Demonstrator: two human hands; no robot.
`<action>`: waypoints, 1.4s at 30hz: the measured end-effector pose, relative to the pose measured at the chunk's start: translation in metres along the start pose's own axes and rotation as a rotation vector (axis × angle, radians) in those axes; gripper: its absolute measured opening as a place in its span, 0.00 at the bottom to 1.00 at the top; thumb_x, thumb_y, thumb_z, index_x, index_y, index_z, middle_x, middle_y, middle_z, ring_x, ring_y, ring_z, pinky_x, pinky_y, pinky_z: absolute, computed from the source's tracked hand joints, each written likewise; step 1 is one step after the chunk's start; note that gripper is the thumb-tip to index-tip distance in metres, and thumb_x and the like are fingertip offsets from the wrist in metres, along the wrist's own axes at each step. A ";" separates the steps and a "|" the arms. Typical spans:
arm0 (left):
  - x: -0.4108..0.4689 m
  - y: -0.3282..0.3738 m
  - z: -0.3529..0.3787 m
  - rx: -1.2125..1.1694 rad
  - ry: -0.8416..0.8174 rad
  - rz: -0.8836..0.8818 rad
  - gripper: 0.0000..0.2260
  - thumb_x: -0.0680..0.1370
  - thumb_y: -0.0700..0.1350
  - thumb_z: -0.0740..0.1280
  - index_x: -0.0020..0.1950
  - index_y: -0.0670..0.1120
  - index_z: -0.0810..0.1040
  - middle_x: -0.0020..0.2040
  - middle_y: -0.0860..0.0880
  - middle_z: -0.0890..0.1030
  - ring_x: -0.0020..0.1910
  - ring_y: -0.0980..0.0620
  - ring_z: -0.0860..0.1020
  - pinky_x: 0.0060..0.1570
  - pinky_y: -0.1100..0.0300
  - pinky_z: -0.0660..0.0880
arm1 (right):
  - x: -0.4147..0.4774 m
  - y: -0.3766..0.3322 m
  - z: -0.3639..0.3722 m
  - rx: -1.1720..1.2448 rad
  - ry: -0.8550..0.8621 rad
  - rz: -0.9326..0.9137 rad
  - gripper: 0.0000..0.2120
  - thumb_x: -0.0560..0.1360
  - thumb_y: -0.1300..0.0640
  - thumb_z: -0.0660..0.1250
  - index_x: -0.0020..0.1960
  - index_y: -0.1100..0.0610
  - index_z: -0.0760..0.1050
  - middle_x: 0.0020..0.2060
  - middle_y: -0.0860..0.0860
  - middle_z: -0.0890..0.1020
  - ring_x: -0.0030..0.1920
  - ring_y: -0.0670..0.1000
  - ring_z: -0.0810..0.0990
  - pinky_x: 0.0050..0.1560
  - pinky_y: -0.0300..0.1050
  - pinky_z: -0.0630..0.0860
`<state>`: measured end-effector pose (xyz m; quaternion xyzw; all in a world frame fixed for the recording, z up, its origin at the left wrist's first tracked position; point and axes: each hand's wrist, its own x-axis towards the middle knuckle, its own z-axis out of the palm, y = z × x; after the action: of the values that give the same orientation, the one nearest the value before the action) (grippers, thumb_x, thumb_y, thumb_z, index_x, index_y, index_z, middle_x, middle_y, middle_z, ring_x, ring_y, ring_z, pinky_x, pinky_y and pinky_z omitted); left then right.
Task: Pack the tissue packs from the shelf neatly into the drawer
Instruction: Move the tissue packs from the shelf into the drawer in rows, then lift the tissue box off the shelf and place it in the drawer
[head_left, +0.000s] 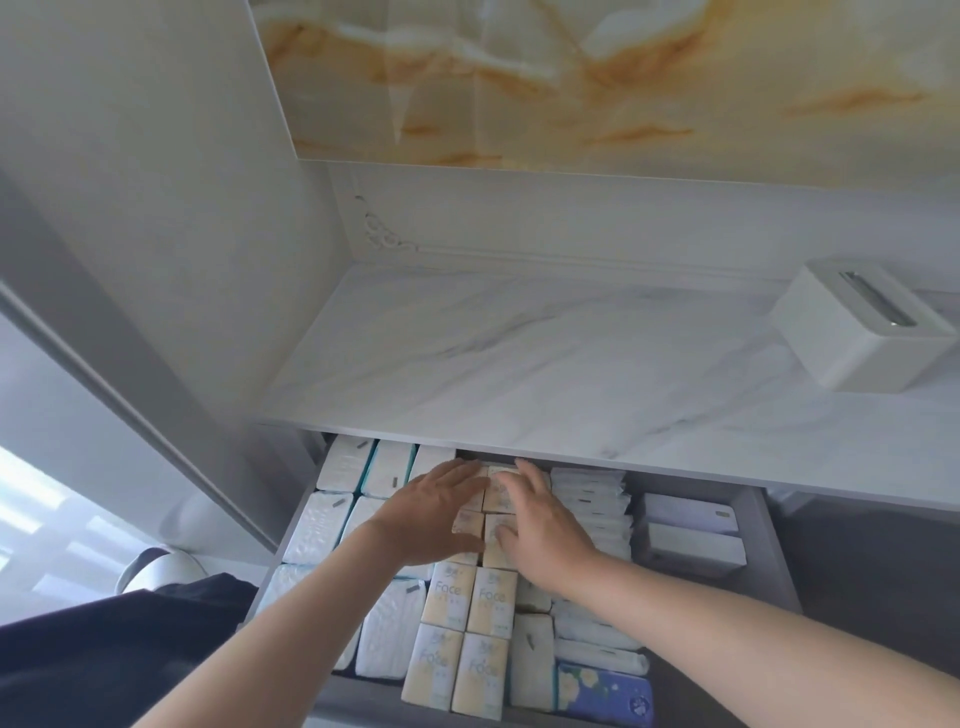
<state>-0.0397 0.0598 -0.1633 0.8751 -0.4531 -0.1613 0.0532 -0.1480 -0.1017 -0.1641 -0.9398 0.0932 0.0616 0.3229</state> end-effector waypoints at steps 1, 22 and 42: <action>0.000 0.004 -0.001 0.006 0.016 -0.003 0.36 0.77 0.65 0.62 0.80 0.55 0.53 0.80 0.56 0.49 0.79 0.54 0.47 0.77 0.52 0.51 | -0.002 -0.002 -0.001 0.027 0.035 0.055 0.27 0.80 0.55 0.63 0.76 0.51 0.58 0.76 0.53 0.57 0.68 0.52 0.72 0.66 0.43 0.70; -0.007 0.036 -0.014 -0.038 0.004 -0.048 0.29 0.76 0.63 0.64 0.75 0.55 0.65 0.75 0.53 0.64 0.73 0.51 0.62 0.72 0.50 0.63 | -0.014 -0.010 -0.040 0.053 -0.208 0.216 0.33 0.78 0.63 0.60 0.80 0.52 0.55 0.78 0.51 0.60 0.76 0.54 0.62 0.72 0.44 0.64; 0.253 0.290 -0.109 -0.247 0.223 0.078 0.23 0.79 0.51 0.63 0.74 0.52 0.64 0.66 0.51 0.73 0.66 0.49 0.70 0.63 0.50 0.71 | -0.022 0.213 -0.331 -0.554 0.320 0.383 0.28 0.76 0.58 0.62 0.75 0.52 0.61 0.75 0.55 0.59 0.75 0.58 0.57 0.68 0.53 0.64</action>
<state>-0.0925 -0.3198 -0.0500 0.8562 -0.4548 -0.1153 0.2165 -0.1973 -0.4683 -0.0277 -0.9548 0.2967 -0.0039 0.0203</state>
